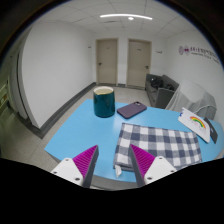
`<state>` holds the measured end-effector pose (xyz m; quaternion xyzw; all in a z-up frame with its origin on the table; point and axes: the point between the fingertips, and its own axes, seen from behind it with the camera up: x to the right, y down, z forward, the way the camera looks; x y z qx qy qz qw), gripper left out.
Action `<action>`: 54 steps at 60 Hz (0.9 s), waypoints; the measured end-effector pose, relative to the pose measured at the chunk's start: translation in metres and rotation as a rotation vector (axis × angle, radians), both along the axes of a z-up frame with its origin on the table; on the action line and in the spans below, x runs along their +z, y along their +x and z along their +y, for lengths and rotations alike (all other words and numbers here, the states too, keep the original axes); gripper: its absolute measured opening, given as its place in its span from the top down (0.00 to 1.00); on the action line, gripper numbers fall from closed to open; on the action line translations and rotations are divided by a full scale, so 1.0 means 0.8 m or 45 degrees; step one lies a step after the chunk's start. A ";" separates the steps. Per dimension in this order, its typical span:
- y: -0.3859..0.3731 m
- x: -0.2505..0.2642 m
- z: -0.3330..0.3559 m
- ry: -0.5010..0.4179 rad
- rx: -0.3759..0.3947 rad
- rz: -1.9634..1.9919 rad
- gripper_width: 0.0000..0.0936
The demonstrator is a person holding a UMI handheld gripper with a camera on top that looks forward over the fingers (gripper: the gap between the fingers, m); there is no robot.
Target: Fold towel
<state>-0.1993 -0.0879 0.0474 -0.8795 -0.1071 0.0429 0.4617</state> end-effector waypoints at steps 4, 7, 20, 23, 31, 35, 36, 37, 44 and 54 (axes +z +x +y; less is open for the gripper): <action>-0.002 -0.039 0.049 -0.031 0.011 -0.077 0.37; 0.008 -0.051 0.048 -0.060 0.012 -0.092 0.42; 0.040 -0.078 0.066 -0.049 -0.013 -0.120 0.96; 0.039 -0.078 0.067 -0.019 -0.003 -0.128 0.97; 0.036 -0.068 0.066 -0.067 0.008 -0.050 1.00; 0.046 -0.020 0.072 -0.011 -0.023 0.111 1.00; 0.057 -0.006 0.075 0.011 -0.042 0.132 1.00; 0.069 0.009 0.079 0.033 -0.063 0.148 1.00; 0.166 0.080 0.095 0.127 -0.136 0.204 0.99; 0.342 0.057 0.085 0.055 -0.284 0.085 0.98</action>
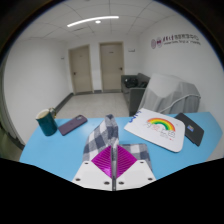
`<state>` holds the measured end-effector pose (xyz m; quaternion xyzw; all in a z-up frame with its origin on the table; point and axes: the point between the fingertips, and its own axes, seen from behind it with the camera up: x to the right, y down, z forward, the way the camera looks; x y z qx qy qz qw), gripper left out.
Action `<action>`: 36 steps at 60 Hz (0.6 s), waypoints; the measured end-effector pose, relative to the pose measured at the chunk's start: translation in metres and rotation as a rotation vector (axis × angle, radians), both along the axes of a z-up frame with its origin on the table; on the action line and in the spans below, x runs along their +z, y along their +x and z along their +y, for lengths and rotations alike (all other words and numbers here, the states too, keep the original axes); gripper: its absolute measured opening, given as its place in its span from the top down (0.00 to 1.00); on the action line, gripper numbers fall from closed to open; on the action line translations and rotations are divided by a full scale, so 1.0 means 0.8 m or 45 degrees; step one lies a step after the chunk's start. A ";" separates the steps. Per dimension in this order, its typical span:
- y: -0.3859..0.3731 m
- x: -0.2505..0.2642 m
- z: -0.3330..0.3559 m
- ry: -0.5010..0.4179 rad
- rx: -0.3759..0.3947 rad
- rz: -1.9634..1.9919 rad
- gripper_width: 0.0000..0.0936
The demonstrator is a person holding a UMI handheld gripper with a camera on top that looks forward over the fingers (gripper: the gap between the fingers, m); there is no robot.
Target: Fold towel
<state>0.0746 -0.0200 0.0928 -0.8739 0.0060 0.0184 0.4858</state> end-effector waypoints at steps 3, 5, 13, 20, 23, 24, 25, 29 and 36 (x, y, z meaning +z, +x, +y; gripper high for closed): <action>0.037 -0.031 -0.003 -0.069 -0.063 -0.026 0.97; 0.059 -0.051 -0.005 -0.109 -0.102 -0.035 0.97; 0.101 -0.104 -0.015 -0.220 -0.164 -0.010 0.97; 0.103 -0.091 -0.018 -0.205 -0.181 0.004 0.70; 0.108 -0.076 -0.023 -0.173 -0.198 -0.028 0.43; 0.108 -0.070 -0.024 -0.163 -0.201 -0.033 0.33; 0.107 -0.065 -0.026 -0.151 -0.203 -0.034 0.22; 0.100 -0.043 -0.041 -0.118 -0.209 -0.029 0.10; 0.085 -0.004 -0.082 -0.066 -0.240 -0.069 0.10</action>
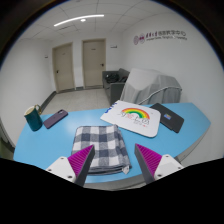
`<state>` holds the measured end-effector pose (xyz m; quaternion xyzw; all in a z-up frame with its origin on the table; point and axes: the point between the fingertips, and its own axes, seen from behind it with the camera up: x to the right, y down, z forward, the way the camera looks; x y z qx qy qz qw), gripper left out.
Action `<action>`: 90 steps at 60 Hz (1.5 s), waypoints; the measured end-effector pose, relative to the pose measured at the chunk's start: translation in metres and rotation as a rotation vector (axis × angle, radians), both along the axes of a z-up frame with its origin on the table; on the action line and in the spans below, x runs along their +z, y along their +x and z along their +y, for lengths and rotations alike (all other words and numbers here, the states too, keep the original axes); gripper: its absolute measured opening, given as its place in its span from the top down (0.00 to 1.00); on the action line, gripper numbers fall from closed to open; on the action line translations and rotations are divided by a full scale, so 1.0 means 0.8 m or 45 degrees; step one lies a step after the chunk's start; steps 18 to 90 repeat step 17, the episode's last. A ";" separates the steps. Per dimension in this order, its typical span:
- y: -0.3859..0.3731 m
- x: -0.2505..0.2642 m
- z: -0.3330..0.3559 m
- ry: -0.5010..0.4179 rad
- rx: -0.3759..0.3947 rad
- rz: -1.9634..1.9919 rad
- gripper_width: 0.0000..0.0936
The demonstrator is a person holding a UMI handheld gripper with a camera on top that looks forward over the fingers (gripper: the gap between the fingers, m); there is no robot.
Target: Fold towel
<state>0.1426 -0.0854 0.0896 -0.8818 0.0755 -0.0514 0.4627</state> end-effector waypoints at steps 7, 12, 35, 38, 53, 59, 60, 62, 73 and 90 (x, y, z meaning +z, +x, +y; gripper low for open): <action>-0.044 0.032 -0.052 0.041 0.001 0.036 0.11; -0.075 0.055 -0.091 0.078 -0.002 0.055 0.11; -0.104 0.074 -0.129 0.109 0.003 0.063 0.11; -0.104 0.074 -0.129 0.109 0.003 0.063 0.11; -0.104 0.074 -0.129 0.109 0.003 0.063 0.11; -0.104 0.074 -0.129 0.109 0.003 0.063 0.11; -0.104 0.074 -0.129 0.109 0.003 0.063 0.11; -0.104 0.074 -0.129 0.109 0.003 0.063 0.11; -0.104 0.074 -0.129 0.109 0.003 0.063 0.11; -0.104 0.074 -0.129 0.109 0.003 0.063 0.11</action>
